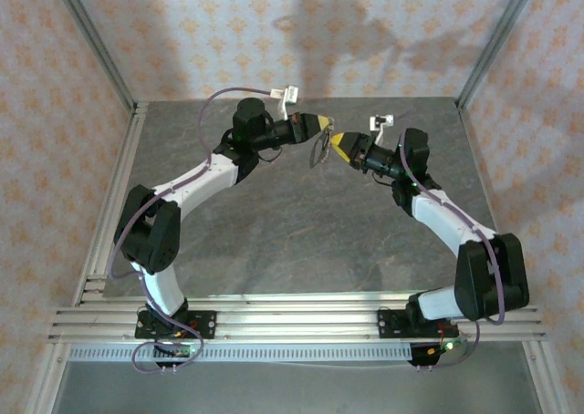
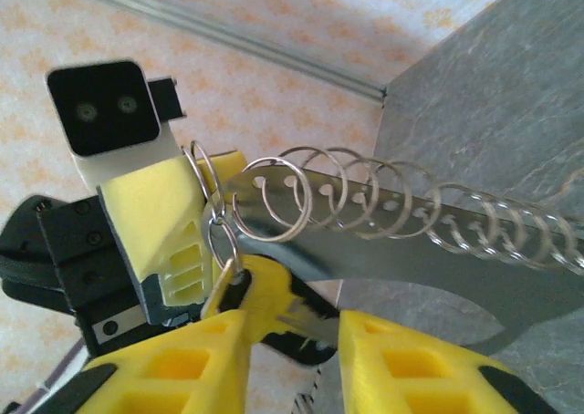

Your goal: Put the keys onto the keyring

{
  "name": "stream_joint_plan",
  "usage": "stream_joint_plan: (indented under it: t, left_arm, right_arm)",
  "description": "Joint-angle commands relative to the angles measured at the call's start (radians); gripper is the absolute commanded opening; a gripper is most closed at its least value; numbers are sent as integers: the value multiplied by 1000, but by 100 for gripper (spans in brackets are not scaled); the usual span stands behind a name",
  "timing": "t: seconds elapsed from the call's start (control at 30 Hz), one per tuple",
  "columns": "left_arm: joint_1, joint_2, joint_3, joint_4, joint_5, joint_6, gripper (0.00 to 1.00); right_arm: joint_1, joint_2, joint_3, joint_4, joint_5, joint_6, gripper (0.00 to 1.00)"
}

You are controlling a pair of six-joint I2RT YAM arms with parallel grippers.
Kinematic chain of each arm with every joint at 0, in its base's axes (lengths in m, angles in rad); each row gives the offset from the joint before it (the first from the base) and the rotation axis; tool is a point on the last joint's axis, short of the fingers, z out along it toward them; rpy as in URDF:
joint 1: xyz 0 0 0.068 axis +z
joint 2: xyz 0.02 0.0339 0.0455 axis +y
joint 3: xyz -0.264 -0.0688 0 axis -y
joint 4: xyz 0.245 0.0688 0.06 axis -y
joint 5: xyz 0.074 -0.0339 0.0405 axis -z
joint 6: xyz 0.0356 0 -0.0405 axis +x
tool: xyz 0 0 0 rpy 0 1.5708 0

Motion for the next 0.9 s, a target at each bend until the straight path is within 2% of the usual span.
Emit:
stream_joint_plan:
  t: [0.0, 0.1, 0.23, 0.37, 0.63, 0.87]
  left_arm:
    - [-2, -62, -10, 123, -37, -39, 0]
    - [-3, -68, -11, 134, -39, -44, 0]
    - [-6, -76, -11, 139, -38, -41, 0]
    - [-15, -82, -8, 139, -48, -45, 0]
    - [-38, -98, -6, 130, -99, -56, 0]
    - [-38, -104, -9, 117, -116, -54, 0]
  right_arm:
    - [-64, -85, -14, -37, 16, -37, 32]
    - [-111, -136, -16, -66, 40, -41, 33]
    - [-125, -167, 16, -81, 112, -35, 34]
    - [-120, -138, 50, 38, 154, 53, 34]
    - [-19, -51, 128, 144, 252, 113, 32]
    - [29, -17, 140, 203, 277, 141, 28]
